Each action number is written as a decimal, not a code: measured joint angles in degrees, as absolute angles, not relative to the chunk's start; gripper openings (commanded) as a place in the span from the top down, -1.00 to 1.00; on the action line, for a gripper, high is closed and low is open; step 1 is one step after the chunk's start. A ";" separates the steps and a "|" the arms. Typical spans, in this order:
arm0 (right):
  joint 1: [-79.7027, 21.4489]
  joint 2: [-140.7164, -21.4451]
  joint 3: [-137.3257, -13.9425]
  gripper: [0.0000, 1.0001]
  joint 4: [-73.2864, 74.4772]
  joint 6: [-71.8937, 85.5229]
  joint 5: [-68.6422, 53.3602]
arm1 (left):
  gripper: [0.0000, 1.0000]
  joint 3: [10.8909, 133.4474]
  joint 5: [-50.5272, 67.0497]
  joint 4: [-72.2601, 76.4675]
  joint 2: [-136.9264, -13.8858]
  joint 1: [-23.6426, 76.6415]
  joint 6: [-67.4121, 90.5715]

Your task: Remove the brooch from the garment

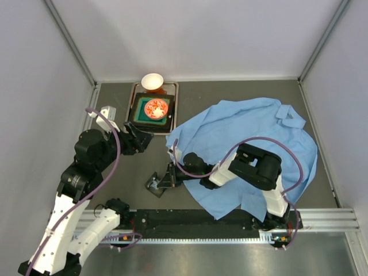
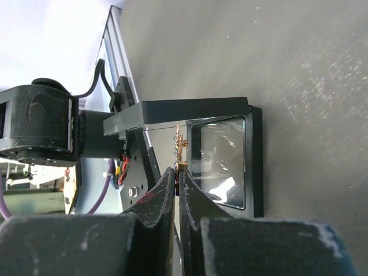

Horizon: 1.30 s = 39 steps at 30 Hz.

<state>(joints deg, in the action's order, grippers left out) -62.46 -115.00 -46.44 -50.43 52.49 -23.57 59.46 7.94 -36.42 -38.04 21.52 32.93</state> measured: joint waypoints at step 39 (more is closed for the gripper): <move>-62.89 -117.80 -47.81 0.85 -48.82 52.10 -24.10 | -0.50 59.46 8.45 -36.42 -38.06 21.52 32.95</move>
